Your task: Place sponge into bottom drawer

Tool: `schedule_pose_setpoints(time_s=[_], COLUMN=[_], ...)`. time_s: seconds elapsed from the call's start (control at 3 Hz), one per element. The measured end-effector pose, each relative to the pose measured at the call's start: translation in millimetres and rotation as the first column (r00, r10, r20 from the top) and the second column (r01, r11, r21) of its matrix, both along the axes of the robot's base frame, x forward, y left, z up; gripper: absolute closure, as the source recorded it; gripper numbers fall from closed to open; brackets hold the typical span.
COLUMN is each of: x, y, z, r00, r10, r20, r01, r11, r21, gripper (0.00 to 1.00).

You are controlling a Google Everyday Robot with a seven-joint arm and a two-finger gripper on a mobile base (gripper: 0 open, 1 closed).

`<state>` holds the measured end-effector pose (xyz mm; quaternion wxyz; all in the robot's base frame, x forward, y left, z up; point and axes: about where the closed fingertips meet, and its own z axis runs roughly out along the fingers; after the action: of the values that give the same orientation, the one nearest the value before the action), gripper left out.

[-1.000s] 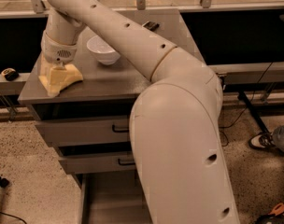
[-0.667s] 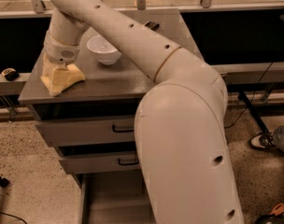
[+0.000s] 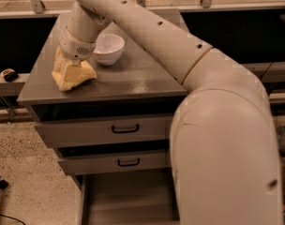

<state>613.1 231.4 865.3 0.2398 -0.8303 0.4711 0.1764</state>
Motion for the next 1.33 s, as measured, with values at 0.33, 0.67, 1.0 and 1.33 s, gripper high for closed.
schedule_pose_setpoints(time_s=[0.33,0.67,1.0,1.33], x=[-14.3,-39.0,-71.1,-95.4], y=[-52.7,-95.7,-102.7,-120.4], z=[20.5,4.1,-15.9,-28.0], r00=[0.9904,0.9538,0.9158,0.8849], r10=[-0.138,-0.287,-0.355,-0.412], r20=[0.003,-0.088,-0.187,-0.217], r01=[0.138,0.292,0.366,0.420], r11=[0.990,0.955,0.930,0.907], r21=[0.039,0.048,0.024,-0.010], gripper=[1.00,1.00,1.00,1.00])
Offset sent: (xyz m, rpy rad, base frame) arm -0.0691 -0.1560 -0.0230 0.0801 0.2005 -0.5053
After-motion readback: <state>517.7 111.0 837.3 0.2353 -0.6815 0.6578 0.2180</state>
